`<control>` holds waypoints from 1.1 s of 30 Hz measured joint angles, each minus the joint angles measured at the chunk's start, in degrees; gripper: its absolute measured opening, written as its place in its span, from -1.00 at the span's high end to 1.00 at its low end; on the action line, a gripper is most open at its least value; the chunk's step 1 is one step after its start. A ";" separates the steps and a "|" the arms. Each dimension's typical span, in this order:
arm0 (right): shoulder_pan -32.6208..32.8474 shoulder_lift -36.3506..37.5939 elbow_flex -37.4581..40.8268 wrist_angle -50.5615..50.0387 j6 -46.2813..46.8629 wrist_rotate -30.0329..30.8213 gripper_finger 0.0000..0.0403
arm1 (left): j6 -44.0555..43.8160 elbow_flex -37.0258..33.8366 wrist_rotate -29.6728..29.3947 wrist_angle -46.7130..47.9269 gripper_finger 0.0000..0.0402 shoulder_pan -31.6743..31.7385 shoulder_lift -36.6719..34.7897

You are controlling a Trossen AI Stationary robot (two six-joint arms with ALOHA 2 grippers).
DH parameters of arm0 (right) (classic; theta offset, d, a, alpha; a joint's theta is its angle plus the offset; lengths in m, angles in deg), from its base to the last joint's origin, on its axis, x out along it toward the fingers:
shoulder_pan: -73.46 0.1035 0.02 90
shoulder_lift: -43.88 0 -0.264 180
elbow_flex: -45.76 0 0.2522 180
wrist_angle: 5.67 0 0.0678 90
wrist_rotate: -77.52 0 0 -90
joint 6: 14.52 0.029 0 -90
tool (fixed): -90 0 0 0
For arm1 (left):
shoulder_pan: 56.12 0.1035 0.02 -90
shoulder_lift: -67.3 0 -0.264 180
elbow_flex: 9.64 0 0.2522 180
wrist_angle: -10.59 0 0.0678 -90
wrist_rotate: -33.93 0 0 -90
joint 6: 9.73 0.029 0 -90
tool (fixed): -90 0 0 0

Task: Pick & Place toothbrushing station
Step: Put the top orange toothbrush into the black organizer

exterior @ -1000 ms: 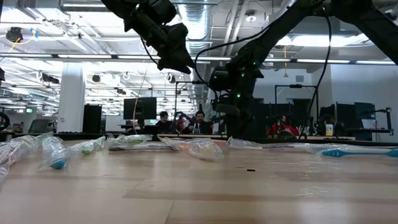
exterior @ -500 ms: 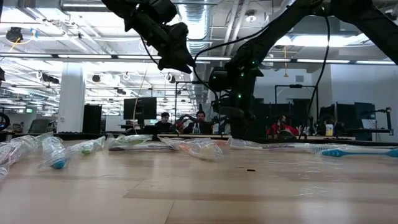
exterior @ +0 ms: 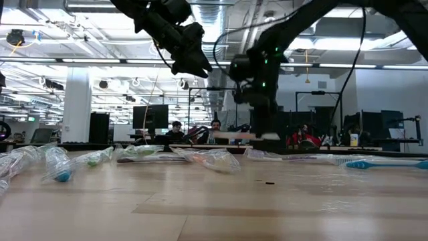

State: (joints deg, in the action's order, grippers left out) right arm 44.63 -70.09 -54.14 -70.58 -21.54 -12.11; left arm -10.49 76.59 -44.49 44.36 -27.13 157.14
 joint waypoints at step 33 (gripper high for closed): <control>17.72 13.50 -5.27 -19.78 -1.33 -0.10 0.99 | 12.08 0.00 12.25 0.47 0.14 -7.49 3.11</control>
State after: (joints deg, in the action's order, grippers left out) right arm 62.35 -56.59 -59.41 -90.37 -22.87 -12.21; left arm 1.59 76.59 -32.24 44.83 -34.62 160.25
